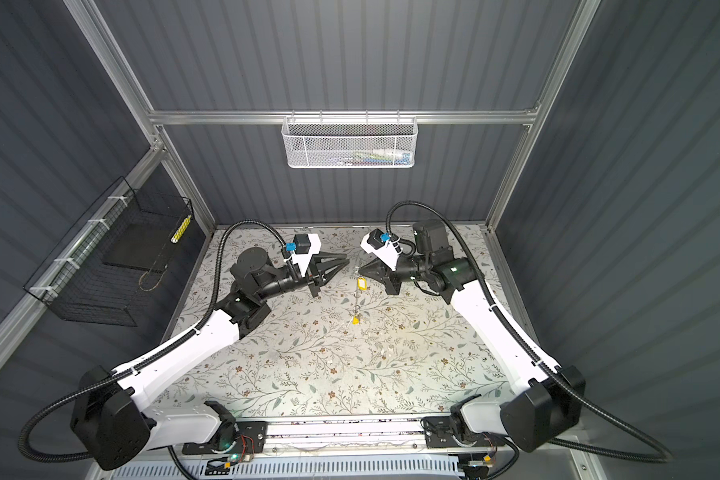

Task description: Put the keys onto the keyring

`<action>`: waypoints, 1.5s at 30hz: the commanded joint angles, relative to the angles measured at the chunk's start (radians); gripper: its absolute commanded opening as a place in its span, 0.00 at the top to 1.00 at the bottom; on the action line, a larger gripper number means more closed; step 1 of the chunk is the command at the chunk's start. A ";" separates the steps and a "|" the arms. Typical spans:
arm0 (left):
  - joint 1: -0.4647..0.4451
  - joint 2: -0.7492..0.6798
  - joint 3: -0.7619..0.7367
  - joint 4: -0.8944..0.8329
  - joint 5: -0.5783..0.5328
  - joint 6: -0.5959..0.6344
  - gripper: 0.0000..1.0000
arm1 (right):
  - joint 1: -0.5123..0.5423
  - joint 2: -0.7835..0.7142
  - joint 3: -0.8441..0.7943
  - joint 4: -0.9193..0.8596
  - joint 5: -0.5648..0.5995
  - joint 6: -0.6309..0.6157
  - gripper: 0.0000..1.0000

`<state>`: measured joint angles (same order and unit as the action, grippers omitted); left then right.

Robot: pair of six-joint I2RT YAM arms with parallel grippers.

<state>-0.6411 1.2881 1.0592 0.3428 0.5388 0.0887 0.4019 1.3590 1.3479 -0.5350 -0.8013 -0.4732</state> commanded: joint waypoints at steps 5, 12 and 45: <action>-0.064 -0.038 0.126 -0.491 -0.338 0.243 0.82 | 0.006 0.080 0.145 -0.252 0.028 -0.089 1.00; -0.187 -0.015 0.172 -0.581 -0.579 0.377 0.83 | 0.011 0.156 0.240 -0.364 0.054 -0.128 1.00; -0.188 0.162 0.435 -0.833 -0.358 0.447 0.77 | 0.024 0.100 0.166 -0.285 -0.007 -0.149 1.00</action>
<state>-0.8299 1.4368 1.4586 -0.4526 0.1585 0.5175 0.4198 1.4780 1.5230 -0.8276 -0.7799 -0.6113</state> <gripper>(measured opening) 0.230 0.048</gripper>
